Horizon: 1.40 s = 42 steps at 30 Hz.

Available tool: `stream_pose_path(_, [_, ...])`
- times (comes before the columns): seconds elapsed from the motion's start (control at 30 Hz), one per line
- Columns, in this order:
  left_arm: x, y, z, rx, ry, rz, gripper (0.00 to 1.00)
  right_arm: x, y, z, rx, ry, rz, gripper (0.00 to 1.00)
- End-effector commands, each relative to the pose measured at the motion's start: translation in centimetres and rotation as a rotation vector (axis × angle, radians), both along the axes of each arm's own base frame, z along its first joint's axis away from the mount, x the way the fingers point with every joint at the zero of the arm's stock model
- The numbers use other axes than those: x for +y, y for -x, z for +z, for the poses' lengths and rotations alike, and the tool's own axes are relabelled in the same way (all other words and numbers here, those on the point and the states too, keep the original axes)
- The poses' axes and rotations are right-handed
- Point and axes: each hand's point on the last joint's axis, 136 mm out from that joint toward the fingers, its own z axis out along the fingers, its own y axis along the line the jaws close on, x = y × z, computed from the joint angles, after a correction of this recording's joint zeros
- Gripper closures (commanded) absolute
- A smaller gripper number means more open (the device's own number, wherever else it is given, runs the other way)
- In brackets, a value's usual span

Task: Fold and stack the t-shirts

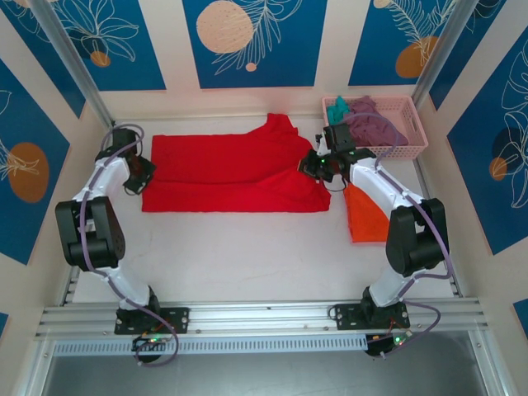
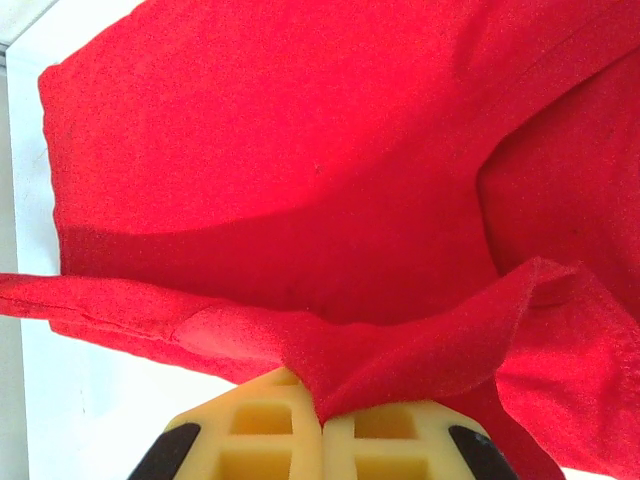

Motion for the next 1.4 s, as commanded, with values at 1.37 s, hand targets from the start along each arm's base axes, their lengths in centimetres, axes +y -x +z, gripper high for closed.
stream_pose_path(1.37, [0.2, -3.2, -1.5, 0.045, -0.019, -0.044, 1.00, -0.7, -4.9, 1.1, -0.069, 0.026, -0.005, 1.00])
